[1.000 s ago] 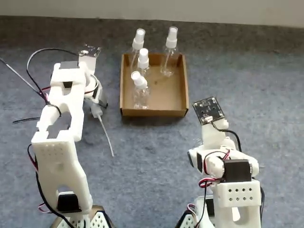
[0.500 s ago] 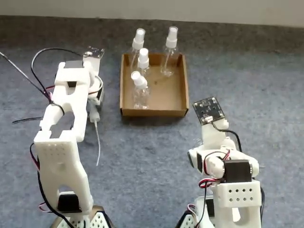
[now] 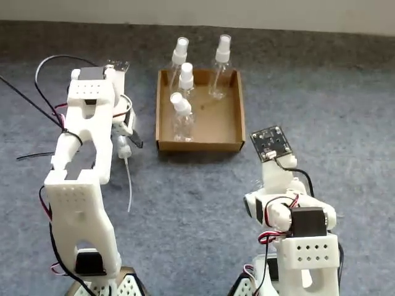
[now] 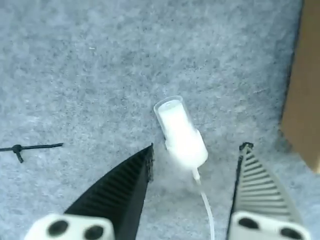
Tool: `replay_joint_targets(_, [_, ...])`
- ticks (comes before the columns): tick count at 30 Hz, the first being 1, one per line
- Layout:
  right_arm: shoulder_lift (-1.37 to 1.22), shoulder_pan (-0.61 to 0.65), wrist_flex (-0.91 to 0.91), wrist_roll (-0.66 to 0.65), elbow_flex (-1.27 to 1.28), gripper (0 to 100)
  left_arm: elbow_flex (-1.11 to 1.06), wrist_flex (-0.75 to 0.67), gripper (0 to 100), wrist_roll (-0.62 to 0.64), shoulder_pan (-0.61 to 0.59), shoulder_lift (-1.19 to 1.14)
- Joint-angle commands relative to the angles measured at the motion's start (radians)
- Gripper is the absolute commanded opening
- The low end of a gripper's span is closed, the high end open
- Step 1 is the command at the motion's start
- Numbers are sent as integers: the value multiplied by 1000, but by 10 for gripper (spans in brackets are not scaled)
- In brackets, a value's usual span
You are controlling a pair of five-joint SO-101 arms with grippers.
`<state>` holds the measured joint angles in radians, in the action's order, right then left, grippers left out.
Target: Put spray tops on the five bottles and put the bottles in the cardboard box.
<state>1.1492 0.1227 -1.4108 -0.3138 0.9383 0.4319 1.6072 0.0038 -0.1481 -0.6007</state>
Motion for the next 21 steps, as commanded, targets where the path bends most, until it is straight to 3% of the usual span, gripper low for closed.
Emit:
replay_joint_targets(1, [16,5,21,9,-7,4,-65,-43,245,61,7,35])
replay_joint_targets(6, [16,5,21,9,-7,4,-213,-201,236,66,7,36])
replay_joint_targets(9, [16,5,21,9,-7,4,-225,-238,169,68,10,38])
replay_joint_targets(16, [16,5,21,9,-8,5,-168,-226,126,68,5,81])
replay_joint_targets(21, [16,7,21,9,-10,5,-19,-75,126,63,-21,216])
